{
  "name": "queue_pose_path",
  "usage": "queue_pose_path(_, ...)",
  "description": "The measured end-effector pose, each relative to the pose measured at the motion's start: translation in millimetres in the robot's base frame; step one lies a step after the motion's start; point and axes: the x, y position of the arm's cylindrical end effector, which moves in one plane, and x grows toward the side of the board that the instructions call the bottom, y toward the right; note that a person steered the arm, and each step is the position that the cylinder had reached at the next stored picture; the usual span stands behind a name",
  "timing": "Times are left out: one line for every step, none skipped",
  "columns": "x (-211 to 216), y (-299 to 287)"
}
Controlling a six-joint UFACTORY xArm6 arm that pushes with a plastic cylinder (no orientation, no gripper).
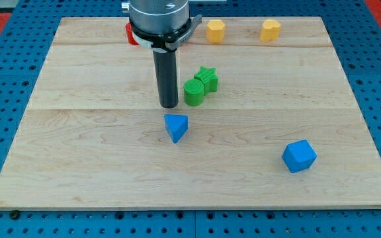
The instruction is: Move the blue triangle diagonally in between the green circle and blue cube
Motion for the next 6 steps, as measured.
queue_pose_path(0,0)
queue_pose_path(1,-14)
queue_pose_path(10,-70)
queue_pose_path(30,-45)
queue_pose_path(49,-37)
queue_pose_path(58,16)
